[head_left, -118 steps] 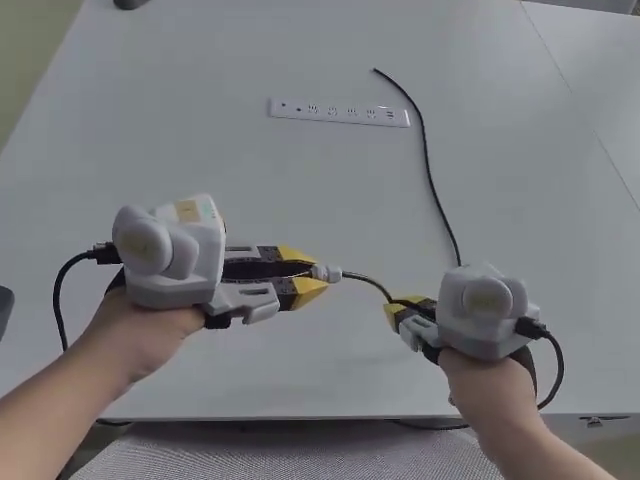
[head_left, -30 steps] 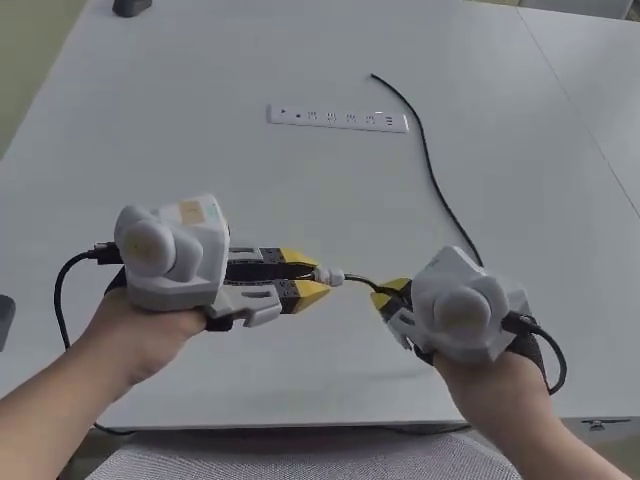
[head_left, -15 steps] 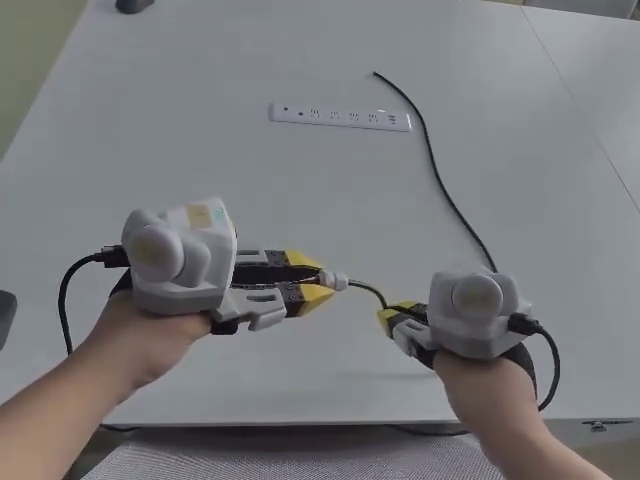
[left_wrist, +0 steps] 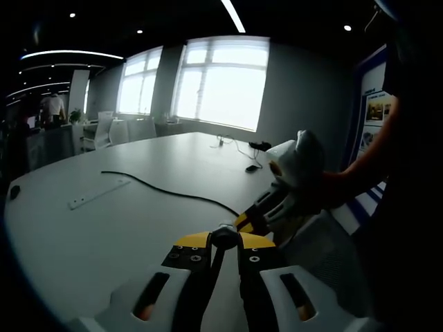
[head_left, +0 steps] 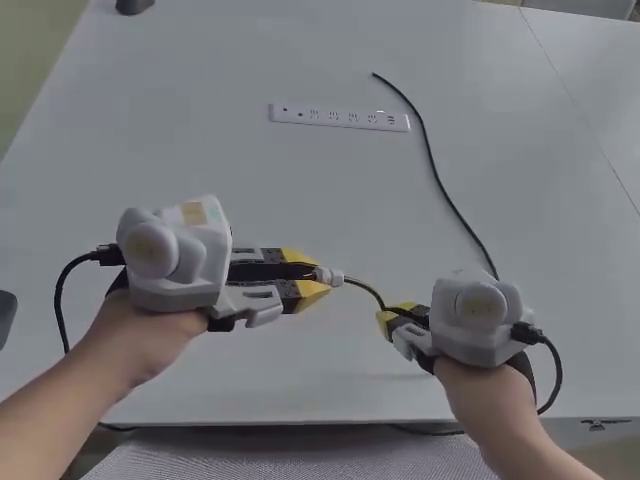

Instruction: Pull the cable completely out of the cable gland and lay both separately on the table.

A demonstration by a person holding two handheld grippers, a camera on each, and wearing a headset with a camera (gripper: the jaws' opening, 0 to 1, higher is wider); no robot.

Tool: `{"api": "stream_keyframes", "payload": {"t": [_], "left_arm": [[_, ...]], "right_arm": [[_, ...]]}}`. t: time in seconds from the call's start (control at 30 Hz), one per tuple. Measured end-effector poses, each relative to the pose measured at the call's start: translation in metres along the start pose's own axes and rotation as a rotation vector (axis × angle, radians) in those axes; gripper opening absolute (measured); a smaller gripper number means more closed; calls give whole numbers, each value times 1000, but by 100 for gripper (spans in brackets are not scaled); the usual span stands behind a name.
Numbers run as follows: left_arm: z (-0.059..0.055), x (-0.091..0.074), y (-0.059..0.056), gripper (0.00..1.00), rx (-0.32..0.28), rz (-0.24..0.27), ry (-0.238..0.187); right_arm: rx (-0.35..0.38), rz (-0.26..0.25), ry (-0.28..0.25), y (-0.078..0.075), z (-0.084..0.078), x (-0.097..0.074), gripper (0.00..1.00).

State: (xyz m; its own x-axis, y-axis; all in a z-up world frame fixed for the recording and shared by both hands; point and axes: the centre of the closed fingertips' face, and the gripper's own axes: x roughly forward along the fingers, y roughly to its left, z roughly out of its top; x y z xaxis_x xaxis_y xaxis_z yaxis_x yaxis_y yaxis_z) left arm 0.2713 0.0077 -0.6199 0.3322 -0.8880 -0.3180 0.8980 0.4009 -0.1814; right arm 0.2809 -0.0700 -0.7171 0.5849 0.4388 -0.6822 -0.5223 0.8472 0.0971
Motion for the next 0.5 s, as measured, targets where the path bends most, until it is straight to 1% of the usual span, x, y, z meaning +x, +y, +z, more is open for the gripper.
{"api": "stream_keyframes", "payload": {"t": [0.13, 0.2, 0.3, 0.33, 0.4, 0.5], "left_arm": [[-2, -1, 1, 15, -3, 2, 3], [-3, -2, 3, 15, -10, 5, 2], [-3, -4, 4, 15, -15, 8, 2], [-2, -4, 5, 15, -24, 10, -4], [-1, -4, 6, 15, -28, 12, -10], [-1, -4, 5, 15, -31, 10, -12]], "right_arm": [[-17, 1, -5, 1, 0, -1, 1], [-22, 14, -13, 2, 2, -1, 2], [-28, 11, -21, 1, 4, -3, 2], [-28, 10, -23, 1, 4, -4, 2], [-49, -1, -24, 1, 6, -5, 2], [-72, -2, -31, 3, 11, -7, 4]]}}
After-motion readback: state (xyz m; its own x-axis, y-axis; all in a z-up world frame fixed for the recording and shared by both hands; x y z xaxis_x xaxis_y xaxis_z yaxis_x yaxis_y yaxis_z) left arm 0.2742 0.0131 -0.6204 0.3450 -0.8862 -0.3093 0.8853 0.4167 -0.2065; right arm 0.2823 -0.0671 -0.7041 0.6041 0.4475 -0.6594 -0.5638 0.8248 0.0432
